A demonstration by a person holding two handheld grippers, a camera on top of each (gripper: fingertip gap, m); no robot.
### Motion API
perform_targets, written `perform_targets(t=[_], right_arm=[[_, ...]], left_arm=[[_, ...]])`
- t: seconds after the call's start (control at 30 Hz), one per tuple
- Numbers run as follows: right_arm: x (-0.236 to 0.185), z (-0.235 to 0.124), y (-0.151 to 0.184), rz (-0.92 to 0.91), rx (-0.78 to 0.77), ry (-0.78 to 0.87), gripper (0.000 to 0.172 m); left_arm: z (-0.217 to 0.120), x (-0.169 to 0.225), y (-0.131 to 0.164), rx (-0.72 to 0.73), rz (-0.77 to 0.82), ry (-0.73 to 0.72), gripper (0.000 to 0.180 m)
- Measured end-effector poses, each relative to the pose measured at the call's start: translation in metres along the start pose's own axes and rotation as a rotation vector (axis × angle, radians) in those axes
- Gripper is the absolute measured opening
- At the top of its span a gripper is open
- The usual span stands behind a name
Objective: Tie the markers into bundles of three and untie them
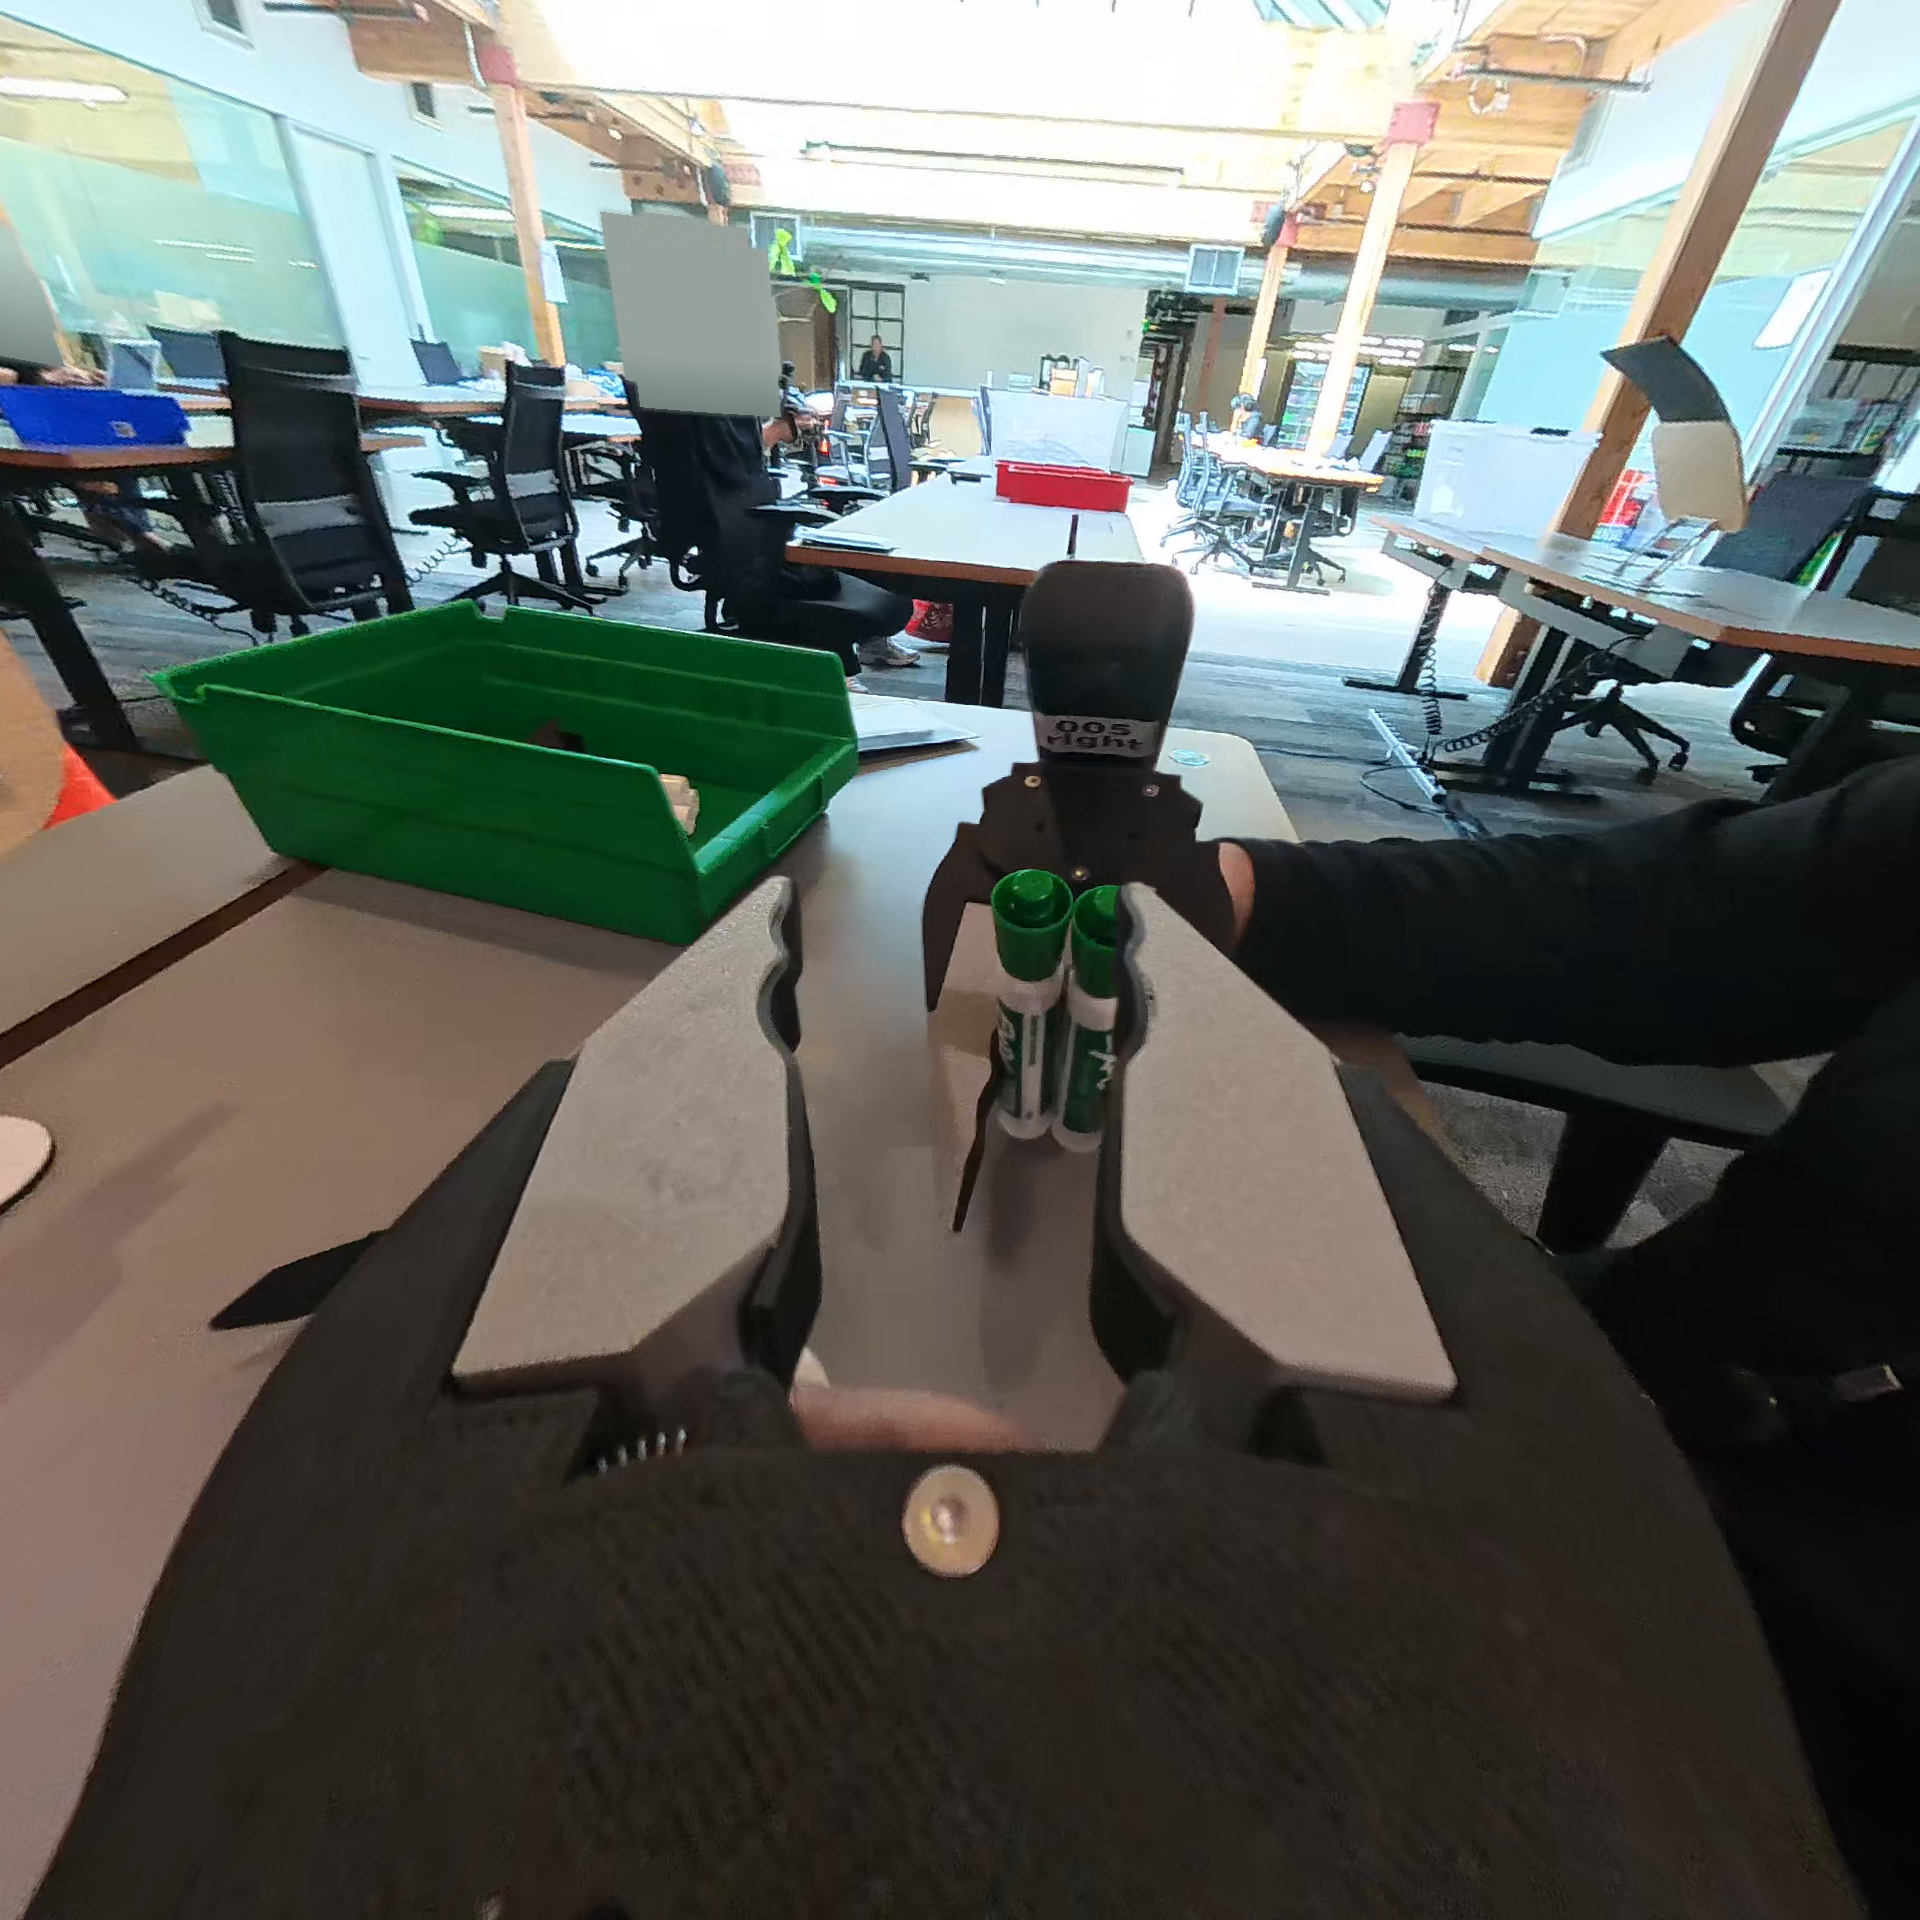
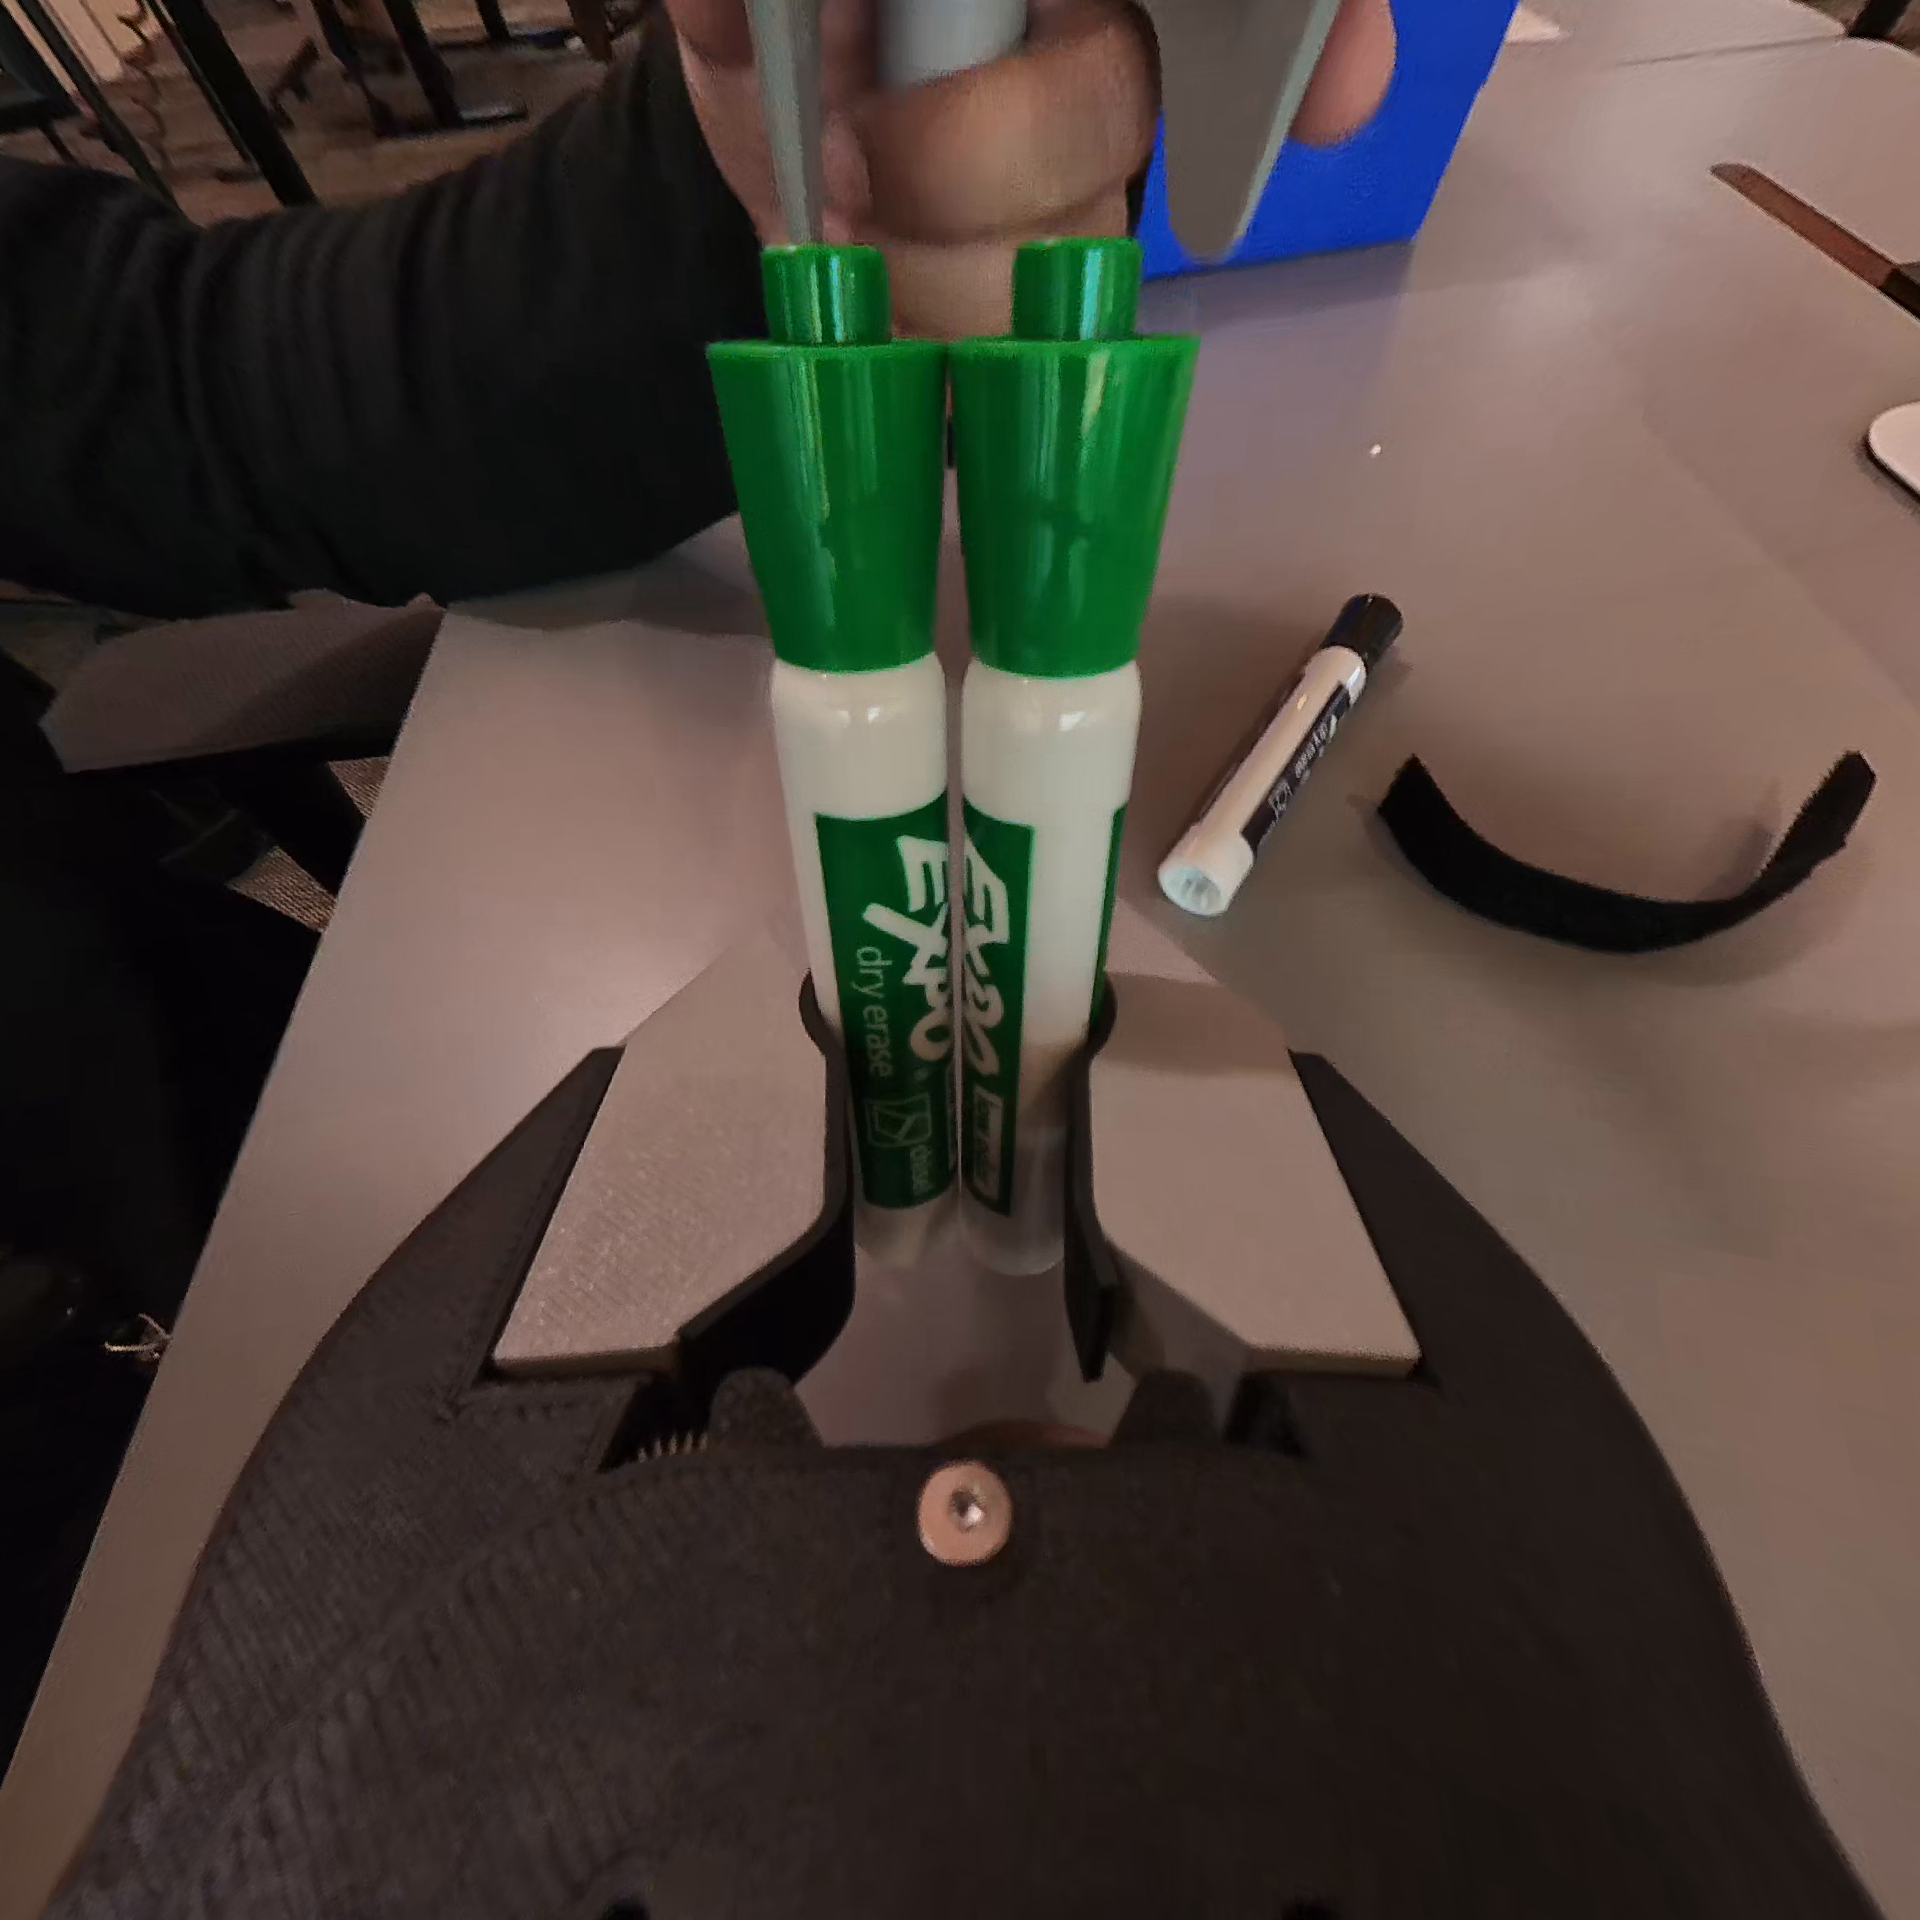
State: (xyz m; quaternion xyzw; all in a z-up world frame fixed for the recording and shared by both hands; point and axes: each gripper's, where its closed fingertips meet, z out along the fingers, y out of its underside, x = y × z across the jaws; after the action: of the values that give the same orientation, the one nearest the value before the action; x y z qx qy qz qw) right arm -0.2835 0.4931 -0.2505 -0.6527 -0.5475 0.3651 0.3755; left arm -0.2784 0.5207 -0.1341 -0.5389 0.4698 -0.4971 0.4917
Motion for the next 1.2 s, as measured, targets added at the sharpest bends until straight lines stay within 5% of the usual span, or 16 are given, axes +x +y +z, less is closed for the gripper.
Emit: perform_targets(t=[0.03,0.13,0.6,1.2], right_arm=[[0.002,-0.002,0.004,0.001,-0.024,0.010,0.039],[0.007,-0.010,0.014,0.003,-0.079,0.032,0.039],[0.022,-0.055,0.045,0.015,-0.369,0.021,0.039],[0.027,-0.079,0.073,-0.009,-0.628,0.025,0.039]], left_arm=[[-0.004,-0.002,-0.002,0.007,-0.008,-0.003,0.058],[-0.016,-0.007,0.004,-0.026,-0.011,0.002,0.057],[-0.053,-0.070,0.123,-0.724,0.306,-0.278,0.052],[-0.084,-0.114,0.155,-0.960,0.404,-0.122,0.048]])
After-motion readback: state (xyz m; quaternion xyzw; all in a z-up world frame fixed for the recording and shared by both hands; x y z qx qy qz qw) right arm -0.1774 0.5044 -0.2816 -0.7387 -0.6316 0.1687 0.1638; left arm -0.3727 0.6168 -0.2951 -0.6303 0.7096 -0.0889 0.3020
